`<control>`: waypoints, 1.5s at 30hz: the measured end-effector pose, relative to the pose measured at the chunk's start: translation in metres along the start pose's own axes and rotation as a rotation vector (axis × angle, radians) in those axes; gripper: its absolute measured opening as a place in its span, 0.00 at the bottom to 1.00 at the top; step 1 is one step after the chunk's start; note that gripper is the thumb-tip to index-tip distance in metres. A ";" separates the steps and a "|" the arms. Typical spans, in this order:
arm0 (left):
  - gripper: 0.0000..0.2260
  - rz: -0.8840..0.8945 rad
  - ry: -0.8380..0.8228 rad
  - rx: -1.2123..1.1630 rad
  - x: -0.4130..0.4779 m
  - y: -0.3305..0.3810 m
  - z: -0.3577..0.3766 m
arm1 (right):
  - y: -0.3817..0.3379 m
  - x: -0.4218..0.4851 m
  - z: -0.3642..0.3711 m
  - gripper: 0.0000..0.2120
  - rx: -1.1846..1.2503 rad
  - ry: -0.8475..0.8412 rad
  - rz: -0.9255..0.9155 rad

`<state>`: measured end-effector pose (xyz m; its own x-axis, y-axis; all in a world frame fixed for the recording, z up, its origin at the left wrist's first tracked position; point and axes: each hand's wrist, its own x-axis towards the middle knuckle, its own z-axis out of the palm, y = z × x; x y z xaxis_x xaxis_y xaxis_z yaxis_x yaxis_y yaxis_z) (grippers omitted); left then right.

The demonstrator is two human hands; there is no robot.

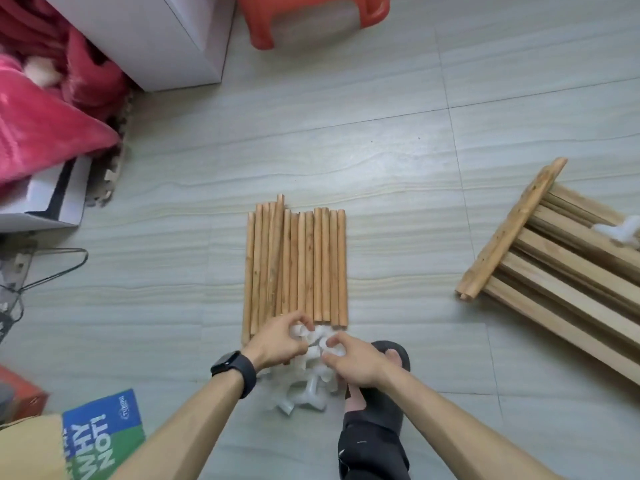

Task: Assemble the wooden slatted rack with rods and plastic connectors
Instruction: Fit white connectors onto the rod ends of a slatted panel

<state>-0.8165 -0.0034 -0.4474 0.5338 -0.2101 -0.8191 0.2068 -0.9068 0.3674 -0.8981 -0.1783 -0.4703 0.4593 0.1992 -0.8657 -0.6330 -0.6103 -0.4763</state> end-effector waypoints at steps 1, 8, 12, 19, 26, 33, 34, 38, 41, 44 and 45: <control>0.16 -0.004 -0.007 0.072 -0.004 -0.010 0.004 | -0.005 0.000 0.002 0.22 -0.008 -0.035 0.012; 0.23 0.031 0.100 0.902 -0.013 -0.008 0.011 | 0.004 -0.028 -0.041 0.13 0.455 0.024 0.017; 0.14 0.192 0.180 1.020 -0.001 0.058 0.015 | 0.035 -0.050 -0.121 0.05 0.670 0.444 -0.004; 0.19 0.482 0.207 0.586 0.053 0.186 0.063 | 0.121 -0.081 -0.231 0.12 0.368 1.173 0.204; 0.27 0.399 -0.035 0.232 0.102 0.270 0.116 | 0.175 -0.074 -0.275 0.22 0.163 1.042 0.439; 0.20 0.454 0.026 0.287 0.111 0.270 0.132 | 0.195 -0.070 -0.288 0.11 0.183 1.205 0.377; 0.19 0.452 0.023 0.300 0.108 0.268 0.134 | 0.197 -0.072 -0.287 0.09 0.227 1.242 0.364; 0.18 0.424 -0.032 0.283 0.104 0.252 0.137 | 0.182 -0.076 -0.271 0.07 0.456 1.401 0.272; 0.21 0.435 -0.055 0.250 0.102 0.234 0.134 | 0.157 -0.075 -0.253 0.13 0.472 1.417 0.161; 0.22 0.450 -0.107 0.129 0.095 0.222 0.122 | 0.129 -0.077 -0.233 0.15 0.571 1.313 0.036; 0.21 0.418 -0.117 -0.014 0.093 0.219 0.113 | 0.119 -0.077 -0.223 0.13 0.589 1.246 -0.001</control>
<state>-0.8148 -0.2630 -0.4926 0.4778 -0.5987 -0.6428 0.0042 -0.7302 0.6832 -0.8698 -0.4377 -0.4256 0.5110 -0.8036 -0.3050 -0.6569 -0.1362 -0.7416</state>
